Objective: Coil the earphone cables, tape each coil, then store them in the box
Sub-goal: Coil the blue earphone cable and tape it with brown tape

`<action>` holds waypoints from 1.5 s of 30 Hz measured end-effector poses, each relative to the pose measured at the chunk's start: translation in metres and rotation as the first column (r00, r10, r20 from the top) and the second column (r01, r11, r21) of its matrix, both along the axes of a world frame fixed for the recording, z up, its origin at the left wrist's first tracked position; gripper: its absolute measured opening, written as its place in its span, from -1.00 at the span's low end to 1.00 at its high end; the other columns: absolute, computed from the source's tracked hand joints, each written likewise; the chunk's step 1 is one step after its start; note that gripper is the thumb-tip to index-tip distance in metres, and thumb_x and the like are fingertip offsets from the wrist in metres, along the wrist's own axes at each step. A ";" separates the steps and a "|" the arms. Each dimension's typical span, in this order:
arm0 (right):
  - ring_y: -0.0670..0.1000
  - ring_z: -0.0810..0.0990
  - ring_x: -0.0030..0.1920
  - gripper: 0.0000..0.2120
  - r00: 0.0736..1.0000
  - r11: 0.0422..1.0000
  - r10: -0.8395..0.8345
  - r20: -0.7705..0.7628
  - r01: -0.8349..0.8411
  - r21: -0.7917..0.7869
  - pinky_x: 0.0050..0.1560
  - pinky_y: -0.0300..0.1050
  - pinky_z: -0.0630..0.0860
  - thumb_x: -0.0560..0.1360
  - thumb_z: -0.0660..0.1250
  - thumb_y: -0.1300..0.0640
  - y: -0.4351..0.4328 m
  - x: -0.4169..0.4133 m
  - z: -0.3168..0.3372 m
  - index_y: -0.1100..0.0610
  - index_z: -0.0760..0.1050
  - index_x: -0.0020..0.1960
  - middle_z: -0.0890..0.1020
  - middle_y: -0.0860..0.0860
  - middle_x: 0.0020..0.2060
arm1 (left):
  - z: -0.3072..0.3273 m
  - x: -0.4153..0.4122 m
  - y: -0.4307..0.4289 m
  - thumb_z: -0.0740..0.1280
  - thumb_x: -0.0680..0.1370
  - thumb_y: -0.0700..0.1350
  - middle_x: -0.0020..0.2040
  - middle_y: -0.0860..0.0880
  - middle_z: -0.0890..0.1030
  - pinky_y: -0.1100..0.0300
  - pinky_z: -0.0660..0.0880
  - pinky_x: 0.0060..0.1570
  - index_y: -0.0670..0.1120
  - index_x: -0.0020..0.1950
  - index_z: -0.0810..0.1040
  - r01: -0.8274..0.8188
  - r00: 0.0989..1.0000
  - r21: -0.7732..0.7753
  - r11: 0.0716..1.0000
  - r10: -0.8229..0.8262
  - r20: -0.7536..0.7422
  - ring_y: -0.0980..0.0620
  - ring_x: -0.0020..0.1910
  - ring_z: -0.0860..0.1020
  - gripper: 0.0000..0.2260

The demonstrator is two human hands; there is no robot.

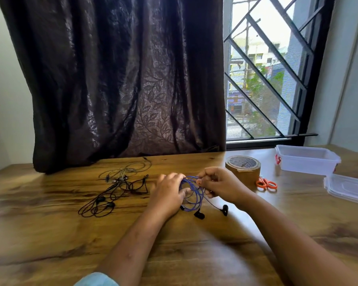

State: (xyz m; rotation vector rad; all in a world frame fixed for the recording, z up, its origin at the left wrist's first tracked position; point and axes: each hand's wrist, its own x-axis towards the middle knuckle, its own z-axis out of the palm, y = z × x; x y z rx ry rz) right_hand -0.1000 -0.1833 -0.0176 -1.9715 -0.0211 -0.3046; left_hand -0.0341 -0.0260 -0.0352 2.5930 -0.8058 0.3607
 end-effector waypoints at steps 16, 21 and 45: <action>-0.08 0.52 -0.43 -0.94 0.942 0.991 -0.110 0.316 0.078 0.112 -0.38 -0.21 0.54 0.55 0.30 0.27 0.016 0.002 0.005 0.22 0.55 -0.06 0.51 -0.01 -0.41 | 0.017 -0.006 -0.007 0.30 0.49 -0.13 -0.32 -0.03 0.38 0.12 0.28 -0.22 -0.11 -0.40 0.37 -0.148 0.933 -0.618 0.772 -0.099 -0.346 -0.02 -0.25 0.35 -0.73; -0.10 0.56 -0.42 -0.88 0.937 0.989 -0.130 0.324 0.099 0.110 -0.37 -0.21 0.57 0.54 0.30 0.31 0.017 0.003 0.000 0.13 0.56 -0.05 0.57 -0.10 -0.43 | 0.027 -0.021 -0.011 0.24 0.57 -0.18 -0.10 -0.02 0.54 0.28 0.38 -0.21 -0.17 0.05 0.51 -0.188 0.801 -0.766 0.615 -0.355 -0.482 0.10 -0.15 0.47 -0.88; 0.03 0.58 -0.45 -0.47 0.978 0.996 -0.088 0.191 0.081 0.047 -0.29 0.07 0.65 0.32 0.54 0.28 0.024 0.005 -0.006 0.01 0.42 0.18 0.55 -0.01 -0.53 | 0.028 -0.032 -0.016 0.16 0.62 -0.15 -0.19 -0.02 0.52 0.22 0.40 -0.18 -0.09 -0.13 0.50 -0.269 0.758 -0.822 0.501 -0.416 -0.502 0.07 -0.20 0.47 -0.82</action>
